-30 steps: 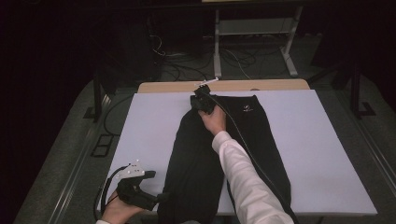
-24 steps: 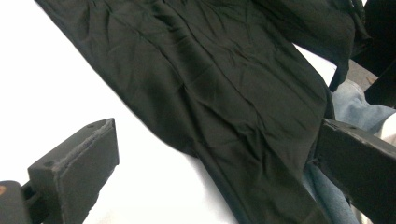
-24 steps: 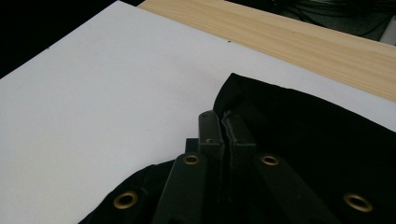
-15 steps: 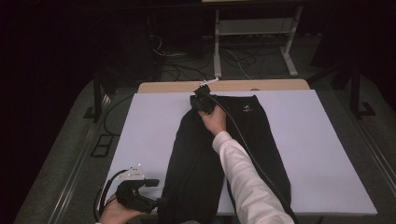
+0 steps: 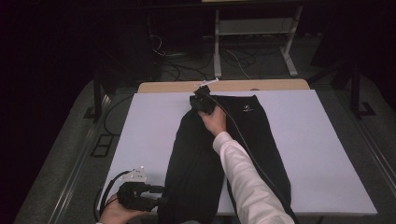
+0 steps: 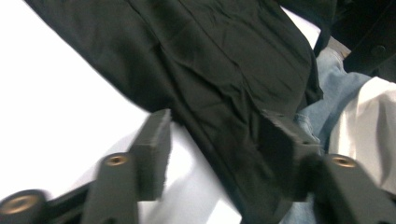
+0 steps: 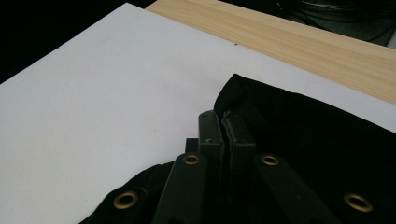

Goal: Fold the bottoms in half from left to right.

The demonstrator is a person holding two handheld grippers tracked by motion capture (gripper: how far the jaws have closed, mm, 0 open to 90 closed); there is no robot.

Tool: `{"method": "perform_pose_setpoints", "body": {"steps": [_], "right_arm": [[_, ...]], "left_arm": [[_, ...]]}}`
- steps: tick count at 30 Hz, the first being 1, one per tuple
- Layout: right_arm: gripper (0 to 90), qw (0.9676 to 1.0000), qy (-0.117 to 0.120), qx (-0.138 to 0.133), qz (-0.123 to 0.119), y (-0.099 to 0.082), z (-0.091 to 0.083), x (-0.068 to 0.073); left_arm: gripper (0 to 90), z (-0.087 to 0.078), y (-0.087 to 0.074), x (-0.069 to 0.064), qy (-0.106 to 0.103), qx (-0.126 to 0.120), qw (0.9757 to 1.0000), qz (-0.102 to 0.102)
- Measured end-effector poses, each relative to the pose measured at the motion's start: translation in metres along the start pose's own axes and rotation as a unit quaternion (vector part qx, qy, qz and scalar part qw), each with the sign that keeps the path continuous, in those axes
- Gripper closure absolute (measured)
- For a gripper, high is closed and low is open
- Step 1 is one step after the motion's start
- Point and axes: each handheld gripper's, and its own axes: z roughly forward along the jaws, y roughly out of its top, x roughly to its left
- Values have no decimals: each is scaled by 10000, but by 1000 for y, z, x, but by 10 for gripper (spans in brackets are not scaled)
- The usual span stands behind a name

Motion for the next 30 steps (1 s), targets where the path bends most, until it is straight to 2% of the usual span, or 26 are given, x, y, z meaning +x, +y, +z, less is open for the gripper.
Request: {"method": "perform_pose_setpoints", "body": {"steps": [1,2,3,5,9,12,15,20,26,30], "right_arm": [[860,10000,8,-5,6,0,0,0],[860,10000,24,-32,-14,0,-1,0],[860,10000,24,-32,-14,0,-1,0],[861,10000,39,-39,-24,0,-1,1],[861,10000,55,-60,-44,1,-2,2],[861,10000,54,-56,-47,1,-2,1],[860,10000,59,-46,-55,0,-2,0],[862,10000,34,-67,-31,3,-8,-6],[862,9999,-18,-114,34,9,-21,-16],[862,9998,-62,-167,73,12,-28,-21]], "left_arm": [[547,0,0,0,-23,7,10000,19],[640,1,0,1,-70,40,10000,11],[640,1,0,1,-84,49,10000,9],[757,2,0,2,-135,115,9998,-37],[881,5,2,4,-234,227,9995,12],[886,7,5,4,-294,277,9991,96],[891,7,7,2,-241,317,9991,172],[891,1,16,-4,-278,173,9993,167],[892,2,26,-14,-301,142,9988,360],[892,5,33,-23,-390,144,9978,521]]}}
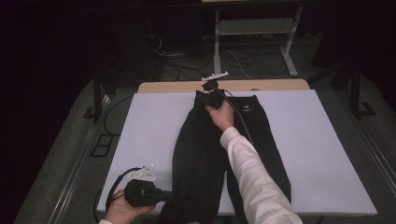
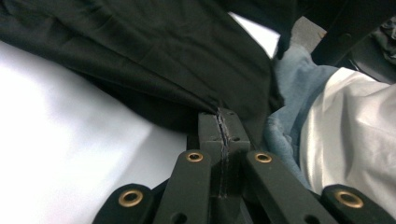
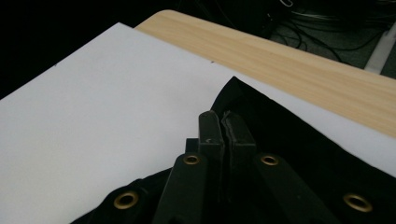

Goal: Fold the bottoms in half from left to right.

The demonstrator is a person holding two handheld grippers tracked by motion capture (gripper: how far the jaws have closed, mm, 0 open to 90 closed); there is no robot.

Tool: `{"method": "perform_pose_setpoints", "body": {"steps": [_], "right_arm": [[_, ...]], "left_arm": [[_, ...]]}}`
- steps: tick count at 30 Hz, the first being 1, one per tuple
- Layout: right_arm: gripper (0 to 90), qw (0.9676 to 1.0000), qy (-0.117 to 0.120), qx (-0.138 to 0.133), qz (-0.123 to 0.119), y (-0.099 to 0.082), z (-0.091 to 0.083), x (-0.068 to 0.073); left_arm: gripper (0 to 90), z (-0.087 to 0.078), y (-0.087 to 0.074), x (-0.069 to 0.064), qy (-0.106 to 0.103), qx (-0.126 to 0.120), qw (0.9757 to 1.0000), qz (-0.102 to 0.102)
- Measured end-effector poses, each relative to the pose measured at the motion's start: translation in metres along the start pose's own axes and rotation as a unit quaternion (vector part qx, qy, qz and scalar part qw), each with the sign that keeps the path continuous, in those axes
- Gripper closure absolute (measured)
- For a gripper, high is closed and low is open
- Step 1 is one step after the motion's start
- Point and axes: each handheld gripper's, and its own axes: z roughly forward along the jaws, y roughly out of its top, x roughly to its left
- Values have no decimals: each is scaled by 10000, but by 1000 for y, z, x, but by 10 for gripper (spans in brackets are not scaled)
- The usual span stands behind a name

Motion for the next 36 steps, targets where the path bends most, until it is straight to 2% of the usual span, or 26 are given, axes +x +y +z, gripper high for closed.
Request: {"method": "perform_pose_setpoints", "body": {"steps": [7,14,30,31,36], "right_arm": [[862,9999,-109,-38,45,4,-10,-12],[862,9997,-188,-101,116,7,-23,-25],[862,9992,-276,-251,116,8,-51,-42],[862,9992,-281,-248,135,7,-53,-43],[862,9990,-321,-273,139,4,-60,-50]], "left_arm": [[891,7,12,-15,-172,-25,9995,253],[892,17,20,-28,-367,-135,9985,385],[892,34,51,-47,-748,-476,9935,710],[891,37,54,-48,-845,-518,9925,713],[891,45,61,-50,-925,-585,9913,735]]}}
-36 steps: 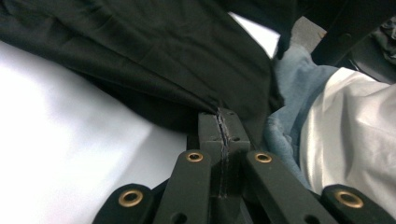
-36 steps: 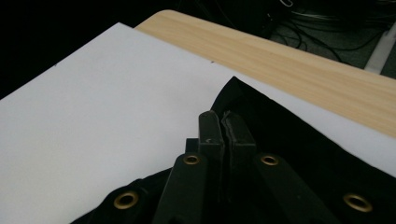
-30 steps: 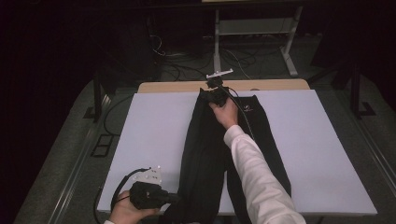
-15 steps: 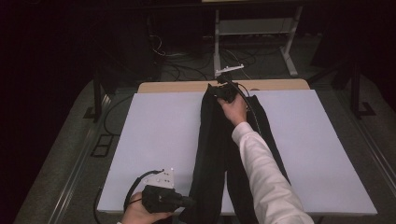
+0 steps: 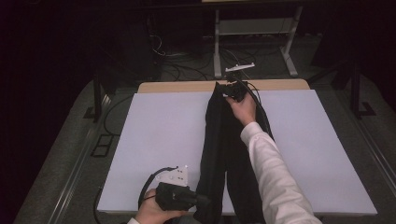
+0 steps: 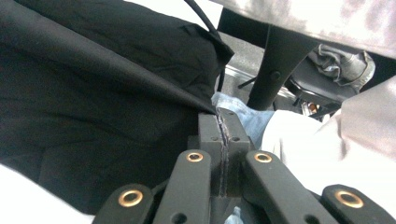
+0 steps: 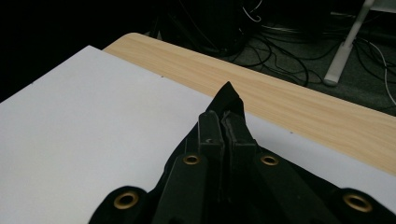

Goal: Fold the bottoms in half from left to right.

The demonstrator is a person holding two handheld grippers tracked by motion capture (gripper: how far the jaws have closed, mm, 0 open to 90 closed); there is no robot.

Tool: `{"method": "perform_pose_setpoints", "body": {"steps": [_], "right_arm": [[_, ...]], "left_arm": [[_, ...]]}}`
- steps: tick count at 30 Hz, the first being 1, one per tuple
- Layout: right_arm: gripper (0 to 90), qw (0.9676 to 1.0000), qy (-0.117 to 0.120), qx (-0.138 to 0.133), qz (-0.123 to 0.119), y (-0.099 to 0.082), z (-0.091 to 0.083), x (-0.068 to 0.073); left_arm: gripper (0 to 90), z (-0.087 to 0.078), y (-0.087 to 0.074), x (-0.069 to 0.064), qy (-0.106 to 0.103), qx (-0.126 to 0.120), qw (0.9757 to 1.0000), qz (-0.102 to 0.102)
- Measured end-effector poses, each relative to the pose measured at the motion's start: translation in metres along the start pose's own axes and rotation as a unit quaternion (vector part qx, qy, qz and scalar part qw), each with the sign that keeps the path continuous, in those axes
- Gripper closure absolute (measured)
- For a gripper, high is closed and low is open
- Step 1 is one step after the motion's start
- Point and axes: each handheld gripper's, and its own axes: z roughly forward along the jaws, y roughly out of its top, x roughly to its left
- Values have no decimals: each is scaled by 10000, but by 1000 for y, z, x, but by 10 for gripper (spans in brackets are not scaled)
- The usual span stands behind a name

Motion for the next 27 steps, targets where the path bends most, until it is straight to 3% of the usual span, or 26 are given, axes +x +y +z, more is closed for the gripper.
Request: {"method": "perform_pose_setpoints", "body": {"steps": [15,21,27], "right_arm": [[861,9998,-173,44,100,-12,-16,-23],[861,9995,-203,216,135,-18,-16,-33],[861,9994,-213,218,150,-20,-19,-39]], "left_arm": [[891,22,16,-2,-194,-46,9997,166],[891,30,19,-2,-200,-43,9997,139],[891,41,23,-2,-262,-58,9996,116]]}}
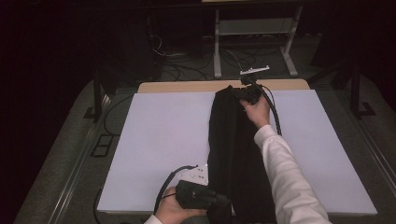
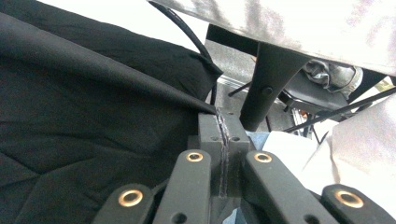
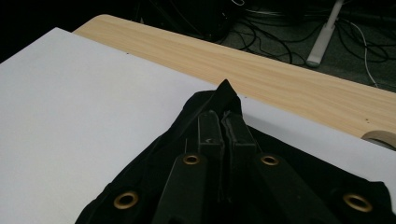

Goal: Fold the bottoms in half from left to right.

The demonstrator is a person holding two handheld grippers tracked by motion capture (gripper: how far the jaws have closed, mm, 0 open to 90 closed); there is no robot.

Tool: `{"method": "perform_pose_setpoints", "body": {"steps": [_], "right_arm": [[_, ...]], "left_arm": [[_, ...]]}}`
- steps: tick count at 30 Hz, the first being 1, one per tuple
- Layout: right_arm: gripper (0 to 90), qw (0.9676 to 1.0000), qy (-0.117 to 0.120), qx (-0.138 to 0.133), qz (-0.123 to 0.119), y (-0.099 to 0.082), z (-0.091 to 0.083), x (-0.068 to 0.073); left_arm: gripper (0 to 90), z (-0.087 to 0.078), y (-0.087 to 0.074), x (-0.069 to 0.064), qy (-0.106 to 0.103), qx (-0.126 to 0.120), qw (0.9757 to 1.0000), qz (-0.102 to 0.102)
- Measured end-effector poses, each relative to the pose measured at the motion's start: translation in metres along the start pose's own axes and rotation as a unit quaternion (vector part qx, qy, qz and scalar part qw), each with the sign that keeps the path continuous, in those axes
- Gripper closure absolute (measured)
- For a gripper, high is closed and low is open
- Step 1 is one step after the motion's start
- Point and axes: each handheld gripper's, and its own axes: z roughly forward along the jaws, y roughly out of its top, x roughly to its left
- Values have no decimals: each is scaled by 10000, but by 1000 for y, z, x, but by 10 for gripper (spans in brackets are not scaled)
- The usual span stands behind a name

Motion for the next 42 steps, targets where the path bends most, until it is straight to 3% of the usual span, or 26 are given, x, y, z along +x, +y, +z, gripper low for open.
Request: {"method": "perform_pose_setpoints", "body": {"steps": [19,28,34,42], "right_arm": [[861,9999,49,-52,101,-10,-8,-29],[861,9999,27,78,122,-16,-7,-45],[861,9999,18,40,121,-16,-15,-54],[861,9998,29,73,187,-21,-17,-68]], "left_arm": [[892,39,22,5,-188,68,9998,-76],[892,63,39,5,-198,97,9997,-77],[892,81,44,5,-31,302,9993,-238],[892,105,50,5,24,491,9976,-482]]}}
